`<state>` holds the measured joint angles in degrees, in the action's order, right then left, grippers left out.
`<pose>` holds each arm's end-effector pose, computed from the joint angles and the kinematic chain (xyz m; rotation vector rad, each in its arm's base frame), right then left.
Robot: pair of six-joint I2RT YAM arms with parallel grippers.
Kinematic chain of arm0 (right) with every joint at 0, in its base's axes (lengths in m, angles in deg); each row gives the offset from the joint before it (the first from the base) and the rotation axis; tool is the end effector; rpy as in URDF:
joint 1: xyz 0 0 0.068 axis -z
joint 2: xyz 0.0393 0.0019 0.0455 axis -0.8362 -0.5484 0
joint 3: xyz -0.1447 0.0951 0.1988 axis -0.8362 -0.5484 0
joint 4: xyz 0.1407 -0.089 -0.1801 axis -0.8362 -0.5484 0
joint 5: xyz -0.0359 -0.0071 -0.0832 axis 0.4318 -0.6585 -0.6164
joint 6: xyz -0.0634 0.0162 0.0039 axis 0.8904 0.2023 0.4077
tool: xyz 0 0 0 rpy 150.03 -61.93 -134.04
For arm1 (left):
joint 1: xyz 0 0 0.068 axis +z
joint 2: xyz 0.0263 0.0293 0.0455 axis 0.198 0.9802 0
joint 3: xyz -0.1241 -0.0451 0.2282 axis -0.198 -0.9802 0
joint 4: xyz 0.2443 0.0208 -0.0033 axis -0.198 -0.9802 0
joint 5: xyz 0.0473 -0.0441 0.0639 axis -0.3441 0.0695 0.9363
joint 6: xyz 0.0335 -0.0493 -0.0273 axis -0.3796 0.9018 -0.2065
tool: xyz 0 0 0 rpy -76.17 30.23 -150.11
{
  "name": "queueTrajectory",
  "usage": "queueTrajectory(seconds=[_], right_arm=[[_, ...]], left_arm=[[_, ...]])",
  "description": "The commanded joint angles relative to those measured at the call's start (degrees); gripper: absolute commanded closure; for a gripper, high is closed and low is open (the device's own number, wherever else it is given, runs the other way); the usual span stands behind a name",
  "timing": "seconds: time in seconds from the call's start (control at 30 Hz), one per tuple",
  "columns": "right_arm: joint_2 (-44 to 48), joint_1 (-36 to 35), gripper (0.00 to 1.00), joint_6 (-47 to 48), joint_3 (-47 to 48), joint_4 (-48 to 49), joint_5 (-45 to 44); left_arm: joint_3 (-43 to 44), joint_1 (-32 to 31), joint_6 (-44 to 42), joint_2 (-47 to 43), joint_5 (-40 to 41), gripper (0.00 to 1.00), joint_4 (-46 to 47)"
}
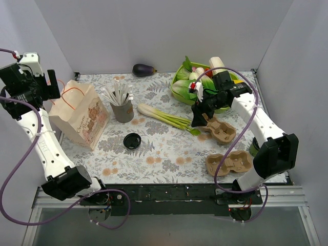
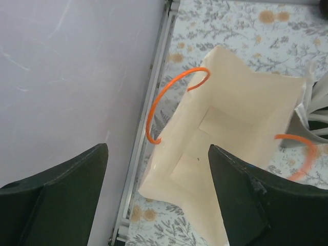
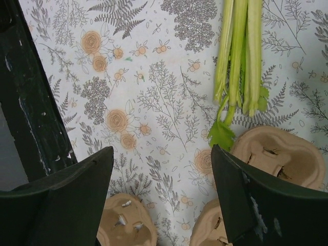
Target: Pack the takeout coffee
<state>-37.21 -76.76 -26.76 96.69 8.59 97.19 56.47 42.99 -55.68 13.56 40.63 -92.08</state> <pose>0.2738 0.1338 0.3079 -1.3409 2.0501 0.7517 0.2171 0.1195 0.4601 -0.7682 1.9089 -0.1186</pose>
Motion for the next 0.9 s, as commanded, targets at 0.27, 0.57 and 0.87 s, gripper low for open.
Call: queueTrajectory(seconds=[0.27,0.57,0.87], right_arm=[[-4.6,-0.3,0.16,-1.2,6.9,-4.1,1.9],[-3.7,-0.3,0.17,-1.3,4.8,-2.4,1.7],[-1.9,-0.3,0.17,-0.3,2.3,-1.6,1.0]], left_arm=[[-8.1,0.0,0.3,4.5,-2.2,0.23,-2.3],[-8.2,0.0,0.8,10.4,-6.0,0.41,-1.6],[-2.2,0.0,1.6,12.5,-6.1,0.73,-7.8]])
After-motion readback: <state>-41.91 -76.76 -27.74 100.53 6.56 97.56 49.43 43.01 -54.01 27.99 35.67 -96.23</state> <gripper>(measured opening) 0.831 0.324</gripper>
